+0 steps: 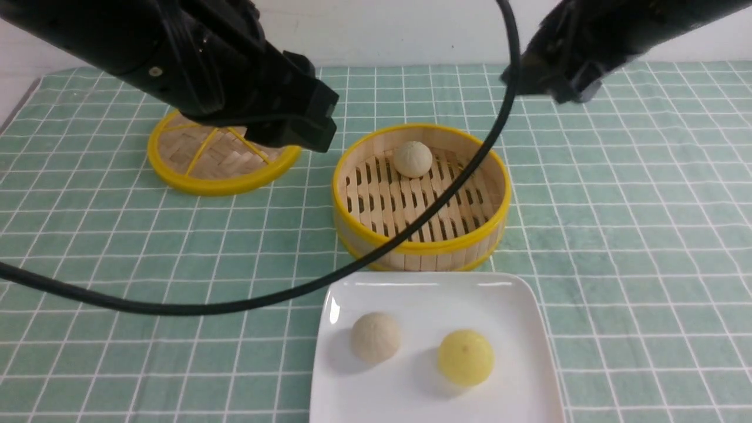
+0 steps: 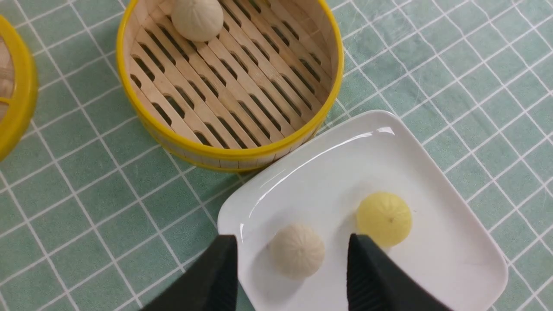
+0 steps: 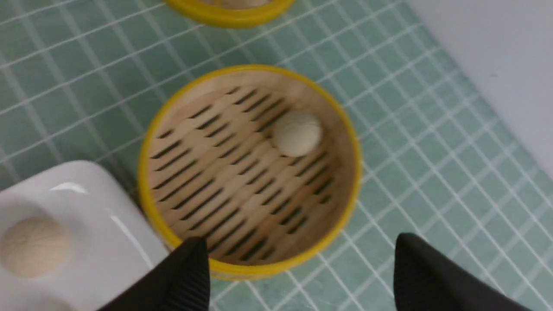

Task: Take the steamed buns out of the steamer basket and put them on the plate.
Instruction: Use the right arm to grab the steamed stuffed bun that is closest to it

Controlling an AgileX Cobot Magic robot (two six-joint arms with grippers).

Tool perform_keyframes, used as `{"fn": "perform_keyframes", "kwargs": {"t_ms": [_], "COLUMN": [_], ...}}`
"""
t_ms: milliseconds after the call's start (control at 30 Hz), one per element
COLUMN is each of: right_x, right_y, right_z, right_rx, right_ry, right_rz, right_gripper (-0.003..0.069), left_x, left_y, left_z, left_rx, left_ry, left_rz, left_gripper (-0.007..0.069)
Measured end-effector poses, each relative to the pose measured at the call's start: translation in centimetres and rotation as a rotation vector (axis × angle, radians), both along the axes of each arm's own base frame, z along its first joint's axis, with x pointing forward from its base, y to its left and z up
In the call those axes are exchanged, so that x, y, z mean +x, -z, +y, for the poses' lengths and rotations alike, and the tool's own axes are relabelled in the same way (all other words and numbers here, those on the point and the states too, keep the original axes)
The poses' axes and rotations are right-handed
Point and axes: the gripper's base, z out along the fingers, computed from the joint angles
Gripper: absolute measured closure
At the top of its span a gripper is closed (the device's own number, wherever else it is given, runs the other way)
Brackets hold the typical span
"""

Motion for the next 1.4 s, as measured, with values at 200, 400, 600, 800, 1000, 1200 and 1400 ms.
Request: {"fn": "perform_keyframes", "kwargs": {"t_ms": [200, 400, 600, 800, 1000, 1200, 1400], "right_x": [1.8, 5.9, 9.6, 12.8, 14.8, 16.4, 18.3], "right_y": [0.2, 3.8, 6.6, 8.7, 11.3, 14.8, 18.5], "right_z": [-3.1, -0.9, 2.0, 4.7, 5.8, 6.4, 6.8], "right_rx": [0.033, 0.108, 0.199, 0.253, 0.217, 0.183, 0.172], "right_ry": [0.190, 0.152, 0.065, -0.034, -0.079, -0.086, -0.053], "right_rz": [0.007, 0.057, 0.151, 0.282, 0.388, 0.434, 0.412], "right_gripper": [0.0199, 0.0307, 0.0342, 0.0332, 0.0321, 0.0304, 0.0211], "left_x": [-0.1, -0.2, -0.2, -0.3, -0.3, -0.4, -0.4], "left_y": [0.1, 0.2, 0.2, 0.2, 0.3, 0.3, 0.3], "left_z": [0.1, 0.1, 0.1, 0.1, 0.1, 0.1, 0.2], "left_rx": [0.011, 0.014, 0.015, 0.020, 0.027, 0.029, 0.031], "left_ry": [0.004, 0.005, 0.006, 0.008, 0.011, 0.012, 0.012], "left_rz": [0.018, 0.021, 0.024, 0.032, 0.044, 0.047, 0.050], "left_gripper": [0.0256, 0.0256, 0.0256, 0.0256, 0.0256, 0.0256, 0.0256]}}
